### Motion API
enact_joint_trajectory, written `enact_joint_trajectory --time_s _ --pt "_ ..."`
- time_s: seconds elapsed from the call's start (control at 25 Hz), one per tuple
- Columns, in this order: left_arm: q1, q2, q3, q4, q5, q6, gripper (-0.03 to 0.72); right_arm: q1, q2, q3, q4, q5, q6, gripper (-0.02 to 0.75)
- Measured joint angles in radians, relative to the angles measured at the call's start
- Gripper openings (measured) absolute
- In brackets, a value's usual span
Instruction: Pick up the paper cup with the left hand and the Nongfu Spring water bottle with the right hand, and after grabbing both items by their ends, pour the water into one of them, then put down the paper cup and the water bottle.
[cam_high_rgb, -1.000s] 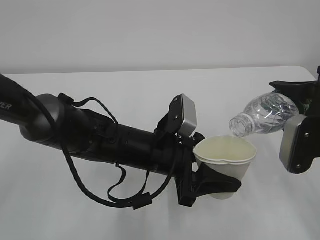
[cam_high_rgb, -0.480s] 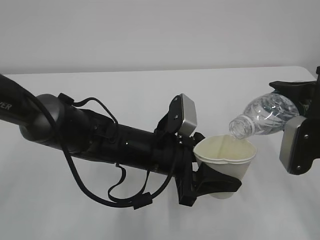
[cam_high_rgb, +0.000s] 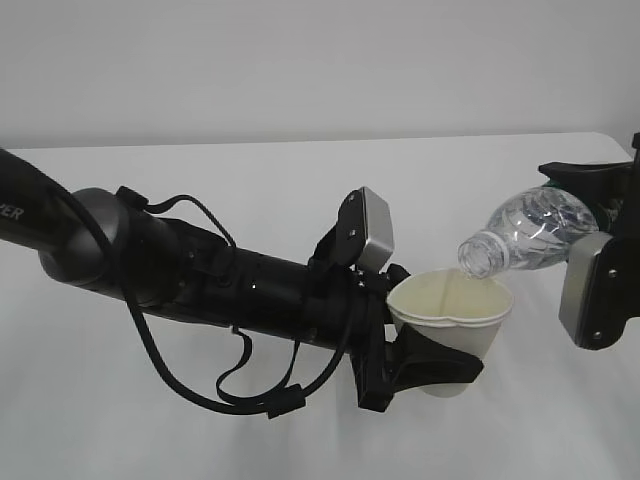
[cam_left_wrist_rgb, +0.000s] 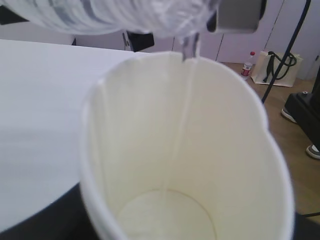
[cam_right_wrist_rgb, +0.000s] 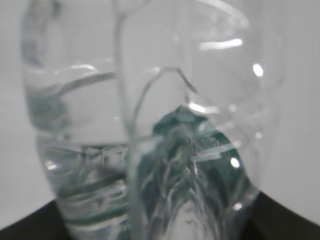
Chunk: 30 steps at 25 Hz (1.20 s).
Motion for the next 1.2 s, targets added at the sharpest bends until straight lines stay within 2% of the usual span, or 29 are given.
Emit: enact_joint_trajectory --time_s 1.2 --pt "0.0 0.0 0.0 -0.006 0.0 -0.001 0.424 0.0 0.0 0.0 -0.007 -0.001 -0.002 0.421"
